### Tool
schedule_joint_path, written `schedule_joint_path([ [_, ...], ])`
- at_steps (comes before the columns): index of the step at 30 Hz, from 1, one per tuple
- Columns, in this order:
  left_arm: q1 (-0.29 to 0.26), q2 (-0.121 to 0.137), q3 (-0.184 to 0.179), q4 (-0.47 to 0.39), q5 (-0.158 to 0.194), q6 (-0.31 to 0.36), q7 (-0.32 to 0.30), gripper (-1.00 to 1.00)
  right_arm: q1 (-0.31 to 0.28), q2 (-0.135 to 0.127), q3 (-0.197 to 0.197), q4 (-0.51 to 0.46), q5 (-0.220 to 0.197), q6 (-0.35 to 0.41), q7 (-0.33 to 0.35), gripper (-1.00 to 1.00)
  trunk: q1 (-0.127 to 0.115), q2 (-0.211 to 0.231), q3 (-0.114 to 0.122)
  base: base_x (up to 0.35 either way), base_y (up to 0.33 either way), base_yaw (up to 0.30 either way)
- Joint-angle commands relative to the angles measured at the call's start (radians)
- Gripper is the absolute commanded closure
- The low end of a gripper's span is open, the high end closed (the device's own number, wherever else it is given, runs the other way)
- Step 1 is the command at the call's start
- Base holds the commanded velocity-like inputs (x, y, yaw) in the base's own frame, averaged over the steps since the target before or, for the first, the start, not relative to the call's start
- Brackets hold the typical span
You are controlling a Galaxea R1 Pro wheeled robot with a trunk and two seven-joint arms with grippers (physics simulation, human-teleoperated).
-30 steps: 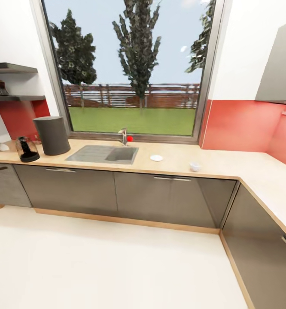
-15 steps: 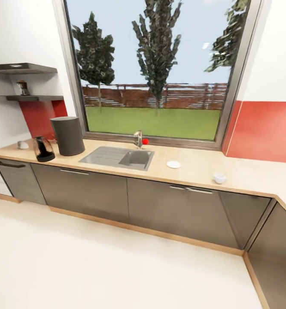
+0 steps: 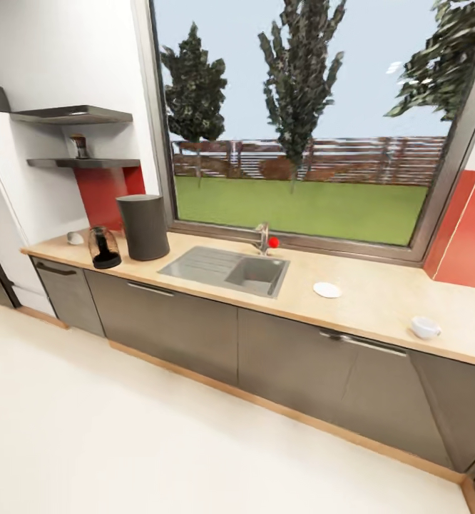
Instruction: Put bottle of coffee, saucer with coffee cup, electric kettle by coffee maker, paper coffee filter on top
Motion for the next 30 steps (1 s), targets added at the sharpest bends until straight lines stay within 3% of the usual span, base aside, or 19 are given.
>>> schedule_joint_path([
  [1,-0.001,0.001,0.001,0.001,0.002,-0.003,0.001,-1.00,-0.001,0.000,0.000,0.000,0.001,-0.003,0.000,-1.00,0.001,-0.002,-0.002,0.337,0.000,0.269],
  [6,-0.001,0.004,0.004,0.001,0.002,-0.003,0.003,-1.00,-0.001,0.000,0.000,0.000,0.001,-0.004,0.000,-1.00,0.001,-0.002,-0.002,0.337,0.000,0.269],
  [12,-0.001,0.006,0.073,0.001,0.001,-0.006,0.001,-1.00,-0.001,0.000,0.000,0.001,0.001,-0.007,0.000,-1.00,0.001,-0.002,-0.002,0.337,0.013,0.269],
  [15,-0.001,0.006,0.087,0.001,0.001,-0.006,-0.001,-1.00,-0.001,0.000,0.000,0.001,0.001,-0.007,0.000,-1.00,0.001,-0.002,-0.002,0.337,0.061,0.269],
  [30,-0.001,0.006,0.094,0.001,-0.001,-0.005,-0.003,-1.00,-0.001,0.000,0.000,0.002,0.001,-0.007,0.000,-1.00,0.001,-0.002,-0.002,0.337,0.037,0.269],
])
